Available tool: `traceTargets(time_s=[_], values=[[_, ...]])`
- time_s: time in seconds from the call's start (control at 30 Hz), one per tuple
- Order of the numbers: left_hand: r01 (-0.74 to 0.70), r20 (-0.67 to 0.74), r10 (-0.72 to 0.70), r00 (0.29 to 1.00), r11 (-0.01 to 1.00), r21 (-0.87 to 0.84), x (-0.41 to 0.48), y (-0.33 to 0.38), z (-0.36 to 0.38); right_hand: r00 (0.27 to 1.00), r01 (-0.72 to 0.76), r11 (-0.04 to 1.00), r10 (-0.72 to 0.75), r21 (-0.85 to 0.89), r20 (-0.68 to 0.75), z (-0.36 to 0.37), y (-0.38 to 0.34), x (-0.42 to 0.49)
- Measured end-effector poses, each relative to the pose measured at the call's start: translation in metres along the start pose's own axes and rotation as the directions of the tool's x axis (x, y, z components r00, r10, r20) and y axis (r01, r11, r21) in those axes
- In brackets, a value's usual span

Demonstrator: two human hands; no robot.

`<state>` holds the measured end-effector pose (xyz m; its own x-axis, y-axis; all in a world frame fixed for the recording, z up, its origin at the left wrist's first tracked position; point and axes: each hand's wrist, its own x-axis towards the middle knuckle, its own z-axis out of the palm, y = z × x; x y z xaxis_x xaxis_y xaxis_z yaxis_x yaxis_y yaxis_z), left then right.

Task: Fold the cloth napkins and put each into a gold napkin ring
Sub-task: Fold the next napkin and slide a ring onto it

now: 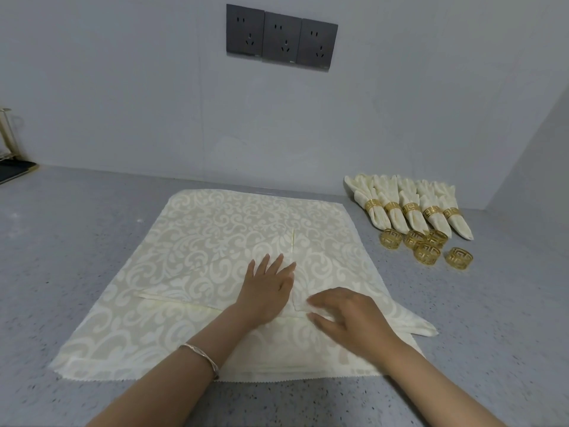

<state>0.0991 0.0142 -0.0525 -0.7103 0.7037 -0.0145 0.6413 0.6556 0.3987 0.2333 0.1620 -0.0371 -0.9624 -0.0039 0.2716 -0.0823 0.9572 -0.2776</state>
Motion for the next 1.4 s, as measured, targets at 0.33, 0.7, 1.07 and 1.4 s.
traceTargets(time_s=[0.33, 0.7, 1.07, 1.4], values=[[0.015, 0.012, -0.015, 1.0, 1.0, 0.02, 0.0, 0.003, -0.001, 0.99, 0.053, 0.998, -0.05, 0.019, -0.136, 0.017, -0.009, 0.004], [-0.019, -0.024, 0.023, 0.999, 0.986, 0.168, 0.0, 0.001, 0.004, 0.961, -0.254, 0.961, 0.264, 0.108, -0.081, 0.002, -0.001, 0.072], [-0.005, -0.022, 0.009, 1.0, 0.98, 0.198, 0.001, 0.002, 0.004, 0.921, -0.347, 0.931, 0.361, -0.117, 0.143, 0.03, 0.029, 0.069], [0.005, 0.008, -0.007, 1.0, 0.98, 0.201, 0.001, 0.003, 0.003, 0.855, -0.465, 0.871, 0.489, -0.162, 0.174, -0.012, 0.054, -0.05]])
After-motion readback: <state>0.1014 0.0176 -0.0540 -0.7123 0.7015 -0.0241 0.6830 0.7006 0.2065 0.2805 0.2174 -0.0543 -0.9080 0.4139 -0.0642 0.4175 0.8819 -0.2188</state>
